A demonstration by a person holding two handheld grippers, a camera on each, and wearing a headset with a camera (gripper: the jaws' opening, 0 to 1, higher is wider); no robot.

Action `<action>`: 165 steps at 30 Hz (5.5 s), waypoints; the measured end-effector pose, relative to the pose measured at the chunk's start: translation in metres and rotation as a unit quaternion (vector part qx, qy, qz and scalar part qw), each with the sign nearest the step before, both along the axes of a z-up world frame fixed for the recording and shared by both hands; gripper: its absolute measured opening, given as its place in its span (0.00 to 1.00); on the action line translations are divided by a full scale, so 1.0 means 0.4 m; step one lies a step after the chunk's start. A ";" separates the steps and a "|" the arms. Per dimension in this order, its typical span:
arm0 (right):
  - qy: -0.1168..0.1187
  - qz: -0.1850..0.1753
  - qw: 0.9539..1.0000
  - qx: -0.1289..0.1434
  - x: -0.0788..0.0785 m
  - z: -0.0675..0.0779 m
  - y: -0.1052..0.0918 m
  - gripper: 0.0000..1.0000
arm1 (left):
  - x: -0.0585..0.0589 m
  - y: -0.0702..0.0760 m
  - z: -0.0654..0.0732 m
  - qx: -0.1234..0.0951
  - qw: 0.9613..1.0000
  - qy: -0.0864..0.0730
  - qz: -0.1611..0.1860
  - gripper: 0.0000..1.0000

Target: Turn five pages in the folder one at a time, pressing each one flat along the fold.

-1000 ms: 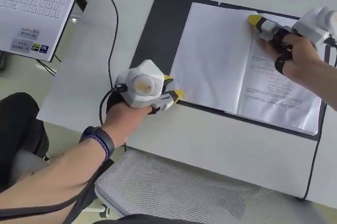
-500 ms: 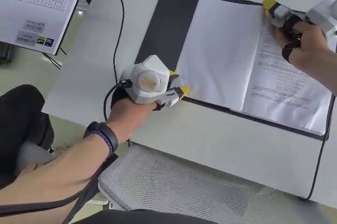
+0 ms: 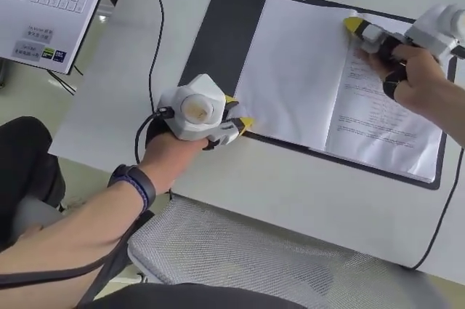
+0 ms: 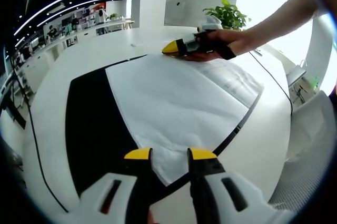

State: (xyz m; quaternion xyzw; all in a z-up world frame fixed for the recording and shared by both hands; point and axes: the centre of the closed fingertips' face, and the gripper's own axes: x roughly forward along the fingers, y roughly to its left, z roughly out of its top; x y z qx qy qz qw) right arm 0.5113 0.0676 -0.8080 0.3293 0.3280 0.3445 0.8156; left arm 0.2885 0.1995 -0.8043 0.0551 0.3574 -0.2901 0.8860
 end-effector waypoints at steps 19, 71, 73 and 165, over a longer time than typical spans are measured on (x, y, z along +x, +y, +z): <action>0.011 0.101 0.995 0.010 -0.299 0.054 0.036 0.00 | -0.006 -0.001 0.006 -0.008 1.000 0.002 0.001 0.26; 0.048 0.150 0.987 -0.036 -0.636 0.038 0.021 0.00 | 0.000 -0.003 -0.017 -0.009 1.000 0.003 -0.004 0.32; 0.048 0.145 0.988 -0.036 -0.631 0.037 0.014 0.00 | -0.001 -0.004 -0.019 -0.012 1.000 0.005 -0.004 0.33; -0.119 0.013 0.957 -0.263 -0.703 0.275 -0.472 0.69 | -0.053 0.014 0.330 -0.026 0.995 -0.091 -0.005 0.76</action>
